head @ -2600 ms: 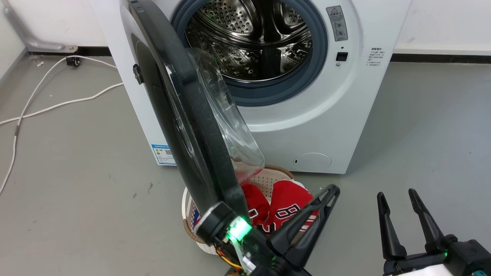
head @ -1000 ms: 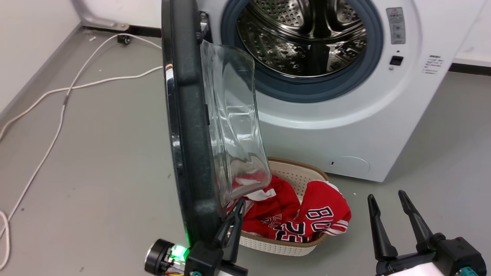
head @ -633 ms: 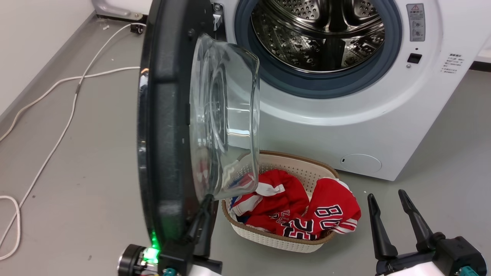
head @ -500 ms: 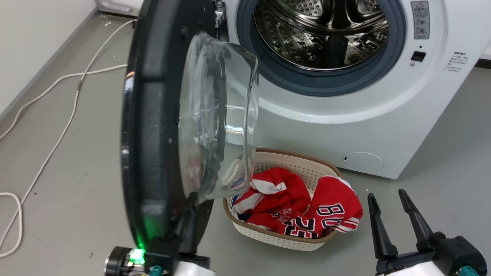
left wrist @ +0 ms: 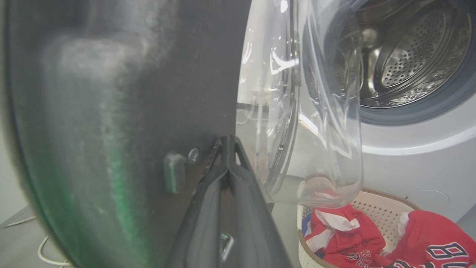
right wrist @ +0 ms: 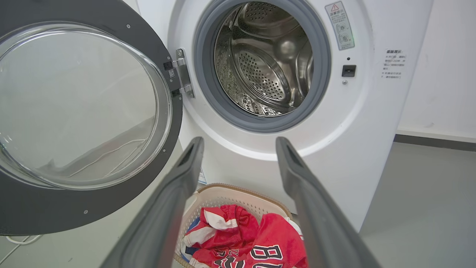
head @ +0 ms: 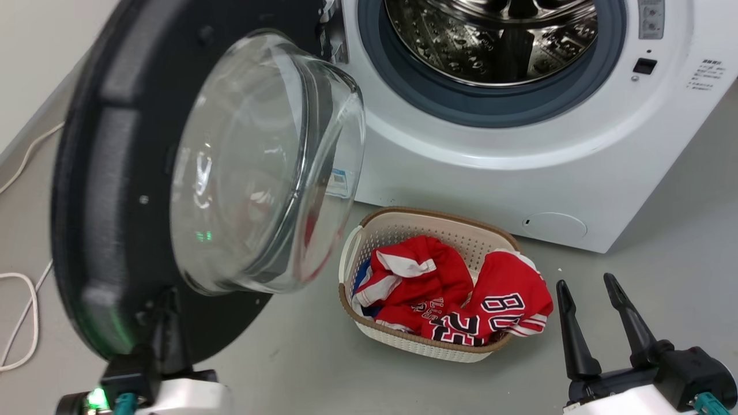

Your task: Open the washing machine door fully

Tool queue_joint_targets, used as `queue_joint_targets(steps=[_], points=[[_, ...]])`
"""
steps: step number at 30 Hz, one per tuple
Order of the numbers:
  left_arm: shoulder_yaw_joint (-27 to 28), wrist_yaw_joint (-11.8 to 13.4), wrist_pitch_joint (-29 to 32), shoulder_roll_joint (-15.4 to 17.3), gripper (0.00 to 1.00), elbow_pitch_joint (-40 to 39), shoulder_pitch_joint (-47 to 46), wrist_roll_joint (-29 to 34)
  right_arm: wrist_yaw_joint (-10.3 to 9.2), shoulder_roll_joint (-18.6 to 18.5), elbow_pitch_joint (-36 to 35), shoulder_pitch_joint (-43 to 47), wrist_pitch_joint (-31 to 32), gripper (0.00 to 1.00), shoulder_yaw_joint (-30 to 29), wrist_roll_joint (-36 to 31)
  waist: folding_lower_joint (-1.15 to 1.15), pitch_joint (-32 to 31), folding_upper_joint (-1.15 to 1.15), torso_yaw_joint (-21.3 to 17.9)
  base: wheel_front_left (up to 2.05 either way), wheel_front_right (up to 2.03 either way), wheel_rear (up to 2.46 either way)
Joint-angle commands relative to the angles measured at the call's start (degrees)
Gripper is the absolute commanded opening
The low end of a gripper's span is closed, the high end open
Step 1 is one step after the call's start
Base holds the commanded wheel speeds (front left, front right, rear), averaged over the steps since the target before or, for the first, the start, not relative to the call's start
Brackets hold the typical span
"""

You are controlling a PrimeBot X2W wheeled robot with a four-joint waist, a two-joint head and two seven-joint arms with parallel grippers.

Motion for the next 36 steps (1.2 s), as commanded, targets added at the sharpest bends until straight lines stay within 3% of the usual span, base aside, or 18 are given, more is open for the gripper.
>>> queue_joint_targets(steps=[1,17,23,36], points=[[1.83,0.24,0.15,0.3,0.0,0.21,-0.67,-0.14,-0.01,0.17,-0.36,-1.03,-0.12,1.0,-0.09,-0.44,0.0,0.86,0.0,0.24,0.0,0.0,0.0],[15.41,-1.57,0.14,0.63,0.0,2.21,-8.03,-0.62,-0.01,0.15,-0.69,-4.52,-0.12,1.0,0.26,-2.6,0.0,6.15,0.0,-0.15,0.0,0.0,0.0],[21.15,-3.1,0.15,2.25,0.0,4.51,-10.9,-1.93,-0.01,0.14,-1.12,-5.74,-0.12,1.0,0.34,-3.4,0.0,7.99,0.0,-1.06,0.0,0.0,0.0],[28.1,-6.91,0.16,6.13,0.0,12.59,-18.75,-2.9,-0.01,0.11,-2.21,-7.71,-0.12,1.0,-0.13,-4.79,0.0,12.73,0.0,-2.05,0.0,0.0,0.0]])
